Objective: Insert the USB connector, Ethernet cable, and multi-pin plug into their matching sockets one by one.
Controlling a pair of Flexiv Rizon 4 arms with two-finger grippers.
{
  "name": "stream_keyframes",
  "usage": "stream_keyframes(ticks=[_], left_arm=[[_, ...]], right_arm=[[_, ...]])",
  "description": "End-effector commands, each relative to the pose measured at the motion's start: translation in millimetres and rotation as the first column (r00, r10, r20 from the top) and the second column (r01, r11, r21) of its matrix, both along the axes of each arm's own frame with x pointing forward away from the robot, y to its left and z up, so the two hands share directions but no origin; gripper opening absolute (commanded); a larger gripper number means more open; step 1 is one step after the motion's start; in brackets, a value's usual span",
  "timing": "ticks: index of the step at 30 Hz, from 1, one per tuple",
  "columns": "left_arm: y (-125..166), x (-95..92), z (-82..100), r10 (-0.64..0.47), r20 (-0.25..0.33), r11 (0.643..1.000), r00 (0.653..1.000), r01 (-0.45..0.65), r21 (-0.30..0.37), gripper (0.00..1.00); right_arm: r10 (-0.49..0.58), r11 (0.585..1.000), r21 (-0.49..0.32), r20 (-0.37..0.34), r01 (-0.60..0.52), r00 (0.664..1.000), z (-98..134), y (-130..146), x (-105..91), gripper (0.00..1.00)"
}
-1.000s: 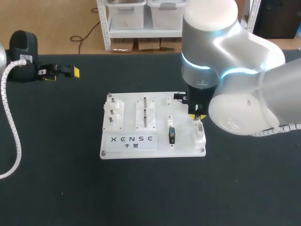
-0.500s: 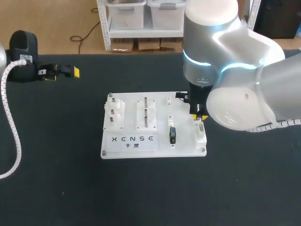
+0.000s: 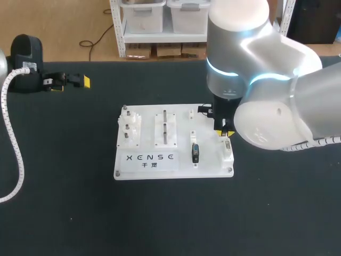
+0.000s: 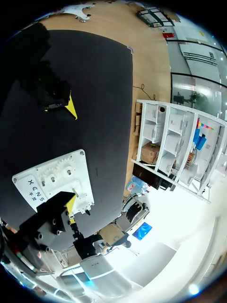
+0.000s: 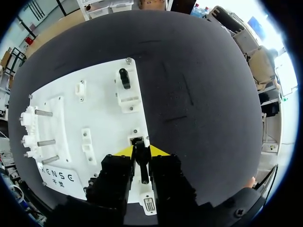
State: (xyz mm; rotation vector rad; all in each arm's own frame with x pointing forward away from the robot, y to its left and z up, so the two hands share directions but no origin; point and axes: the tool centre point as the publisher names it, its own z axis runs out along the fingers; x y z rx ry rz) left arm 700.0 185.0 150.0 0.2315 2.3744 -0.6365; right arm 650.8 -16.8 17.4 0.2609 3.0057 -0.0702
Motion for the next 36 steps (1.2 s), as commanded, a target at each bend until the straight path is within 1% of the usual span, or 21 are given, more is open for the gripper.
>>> stream_keyframes(ticks=[1,9,21,32,36], left_arm=[[0.0,0.0,0.0,0.000,0.000,1.000,1.000,0.000,0.000,1.00],[0.0,0.0,0.0,0.000,0.000,1.000,1.000,0.000,0.000,1.00],[0.0,0.0,0.0,0.000,0.000,1.000,1.000,0.000,0.000,1.00],[0.0,0.0,0.0,0.000,0.000,1.000,1.000,0.000,0.000,1.00],[0.0,0.0,0.0,0.000,0.000,1.000,1.000,0.000,0.000,1.00]], right_arm=[[0.001,1.000,0.004,0.000,-0.001,1.000,-8.8,-2.3,2.1,0.00],[0.012,1.000,0.016,0.006,-0.012,1.000,-2.8,2.9,1.9,0.00],[0.026,0.999,0.021,0.010,-0.026,1.000,-0.9,6.4,1.6,0.00],[-0.016,1.000,0.022,-0.010,0.017,1.000,-5.9,-1.4,5.5,0.00],[-0.041,0.999,0.024,-0.028,0.042,0.999,-7.9,-2.6,8.3,0.00]])
